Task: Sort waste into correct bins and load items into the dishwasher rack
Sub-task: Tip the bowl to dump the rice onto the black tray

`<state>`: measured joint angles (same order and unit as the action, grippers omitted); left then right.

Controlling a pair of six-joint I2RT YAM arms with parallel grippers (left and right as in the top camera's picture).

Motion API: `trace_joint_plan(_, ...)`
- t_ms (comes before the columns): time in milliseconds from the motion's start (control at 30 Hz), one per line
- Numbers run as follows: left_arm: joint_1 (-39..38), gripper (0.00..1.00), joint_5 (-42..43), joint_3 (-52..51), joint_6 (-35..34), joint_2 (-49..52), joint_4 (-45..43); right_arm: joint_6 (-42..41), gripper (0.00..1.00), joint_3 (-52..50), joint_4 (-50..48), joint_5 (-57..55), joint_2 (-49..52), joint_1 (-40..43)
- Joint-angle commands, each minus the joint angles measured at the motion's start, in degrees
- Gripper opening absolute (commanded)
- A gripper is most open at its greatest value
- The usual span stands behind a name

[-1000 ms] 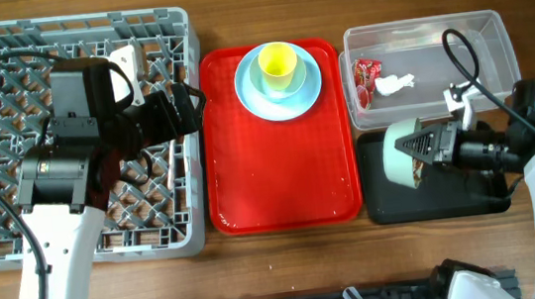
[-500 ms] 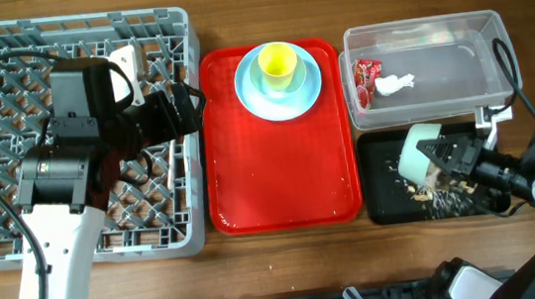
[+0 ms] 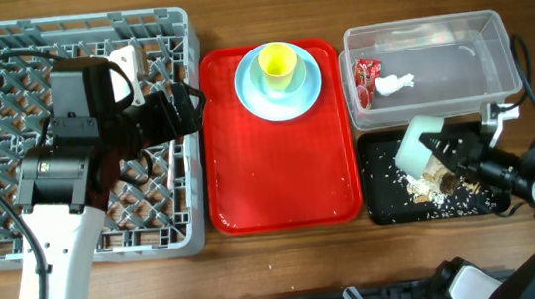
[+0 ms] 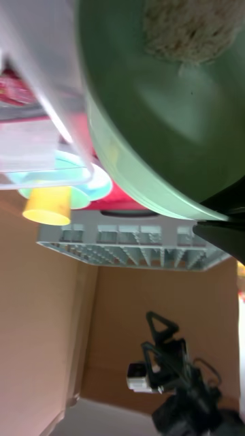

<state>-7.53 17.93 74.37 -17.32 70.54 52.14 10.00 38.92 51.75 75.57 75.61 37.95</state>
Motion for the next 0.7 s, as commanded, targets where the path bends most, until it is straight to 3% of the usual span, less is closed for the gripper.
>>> trace_joint_plan(0,0.3,1.0,0.7,0.7,-0.3,-0.3,-0.2,1.7,0.04,0.0,-3.1,2.8,0.4,0.2)
trace_joint_plan(33,0.3,1.0,0.7,0.7,-0.3,-0.3,-0.2,-7.3,0.04,0.0,-10.3,2.6,0.4,0.2)
trace_joint_plan(67,0.3,1.0,0.7,0.7,-0.3,-0.3,-0.2,-10.7,0.04,0.0,-11.5,3.7,0.4,0.2)
trace_joint_plan(200,0.3,1.0,0.7,0.7,-0.3,-0.3,-0.2,4.5,0.04,-0.1,-0.3,6.4,0.4,0.2)
trace_joint_plan(300,0.3,1.0,0.7,0.7,-0.3,-0.3,-0.2,-9.0,0.04,0.0,-10.4,6.7,0.6,0.2)
trace_joint_plan(333,0.3,1.0,0.7,0.7,-0.3,-0.3,-0.2,-8.2,0.04,0.0,-8.7,8.2,0.5,0.2)
trace_joint_plan(400,0.3,1.0,0.7,0.7,-0.3,-0.3,-0.2,3.0,0.04,-0.1,0.4,7.4,0.3,0.2)
trace_joint_plan(433,0.3,1.0,0.7,0.7,-0.3,-0.3,-0.2,4.6,0.04,-0.1,0.3,6.7,0.4,0.2)
trace_joint_plan(533,0.3,1.0,0.7,0.7,-0.3,-0.3,-0.2,-5.9,0.04,-0.1,-6.0,6.8,0.7,0.2)
trace_joint_plan(667,0.3,1.0,0.7,0.7,-0.3,-0.3,-0.2,-0.2,0.04,0.0,1.4,6.1,0.5,0.2)
